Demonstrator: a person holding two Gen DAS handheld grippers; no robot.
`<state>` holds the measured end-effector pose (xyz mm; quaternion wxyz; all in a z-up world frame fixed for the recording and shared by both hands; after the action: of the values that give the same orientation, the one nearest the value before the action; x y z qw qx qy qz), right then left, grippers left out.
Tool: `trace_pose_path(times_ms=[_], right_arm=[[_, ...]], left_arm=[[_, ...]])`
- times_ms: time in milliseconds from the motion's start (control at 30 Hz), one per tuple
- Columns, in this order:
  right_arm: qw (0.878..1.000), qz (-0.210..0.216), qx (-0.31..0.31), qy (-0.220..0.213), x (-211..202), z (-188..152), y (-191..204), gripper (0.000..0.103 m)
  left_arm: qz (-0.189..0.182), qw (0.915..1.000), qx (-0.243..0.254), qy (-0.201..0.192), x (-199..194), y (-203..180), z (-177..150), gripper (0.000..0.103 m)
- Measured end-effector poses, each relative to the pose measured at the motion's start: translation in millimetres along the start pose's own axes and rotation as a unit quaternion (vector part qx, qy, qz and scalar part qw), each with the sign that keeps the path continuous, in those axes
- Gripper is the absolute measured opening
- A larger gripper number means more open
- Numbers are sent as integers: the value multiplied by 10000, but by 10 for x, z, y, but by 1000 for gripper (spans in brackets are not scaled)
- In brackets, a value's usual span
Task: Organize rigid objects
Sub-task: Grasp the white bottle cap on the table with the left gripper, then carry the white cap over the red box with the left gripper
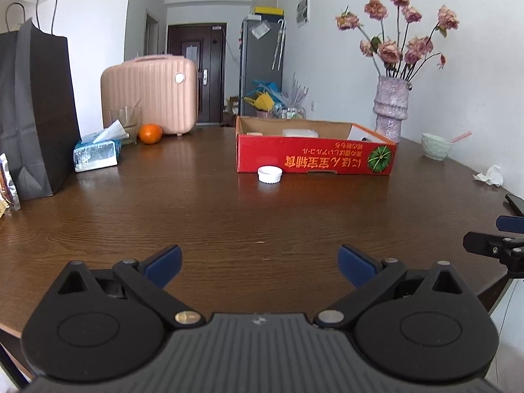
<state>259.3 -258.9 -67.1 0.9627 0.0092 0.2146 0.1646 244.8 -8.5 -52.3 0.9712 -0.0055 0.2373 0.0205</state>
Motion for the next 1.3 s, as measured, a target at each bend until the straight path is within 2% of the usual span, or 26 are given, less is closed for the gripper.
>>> trace_pose_path(times_ms=[167, 400, 500, 567, 667, 767, 800, 833, 867, 933, 967, 1000, 1033, 1067, 1100, 1200, 1300], right_arm=[[9999, -22, 105, 97, 313, 140, -100, 103], [9990, -94, 309, 305, 907, 366, -293, 103], [9989, 17, 276, 365, 1252, 536, -340, 103], [9986, 44, 301, 440, 1512, 645, -377, 102], [9979, 150, 391, 488, 1882, 810, -406, 102], [9970, 229, 460, 578, 2222, 910, -435, 102], [9967, 211, 460, 640, 2325, 932, -443, 100], [9962, 203, 461, 710, 2417, 944, -444, 100], [9957, 224, 469, 762, 2495, 948, -432, 98], [9952, 305, 479, 800, 2611, 951, -416, 94], [9950, 345, 472, 812, 2652, 944, -402, 89], [9947, 394, 437, 840, 2682, 930, -383, 71], [9944, 419, 396, 890, 2717, 912, -365, 60], [9937, 411, 379, 971, 2751, 882, -356, 40], [9929, 393, 396, 1052, 2781, 849, -356, 27], [9919, 393, 455, 1116, 2793, 799, -353, 14], [9930, 396, 438, 1020, 2683, 837, -335, 11]], left_arm=[[-51, 9996, -74, 253, 354, -6, 163, 103], [-168, 9995, 149, 217, 1011, -131, 555, 103], [-352, 9983, 154, 428, 1431, -207, 697, 103], [-421, 9964, 56, 736, 1717, -231, 743, 101], [-559, 9935, -66, 992, 2086, -279, 818, 100], [-582, 9924, -40, 1080, 2370, -324, 888, 94], [-576, 9926, -19, 1071, 2451, -336, 908, 91], [-550, 9927, -23, 1075, 2525, -338, 913, 78], [-520, 9925, -45, 1104, 2581, -336, 910, 71], [-542, 9914, -87, 1192, 2681, -349, 883, 42], [-473, 9924, -80, 1132, 2692, -343, 883, 41], [-426, 9935, -17, 1060, 2683, -348, 886, 41], [-427, 9936, 24, 1041, 2677, -361, 889, 41], [-450, 9939, 38, 1010, 2661, -370, 895, 41], [-453, 9942, 54, 973, 2643, -373, 917, 41], [-379, 9959, 115, 819, 2556, -384, 967, 41], [-390, 9963, 61, 759, 2391, -395, 993, 41]])
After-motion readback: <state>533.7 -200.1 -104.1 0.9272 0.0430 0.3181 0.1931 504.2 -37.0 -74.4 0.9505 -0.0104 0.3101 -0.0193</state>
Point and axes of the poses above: each gripper's, at about its wrist camera, not at the fingertips, and x roughly the way its jaws point, y to its left, z to its top, the point moved 10 cm from there along x, roughly the way its jaws point, and after that the axes turned 3 degrees about z, right-handed, at the moved point
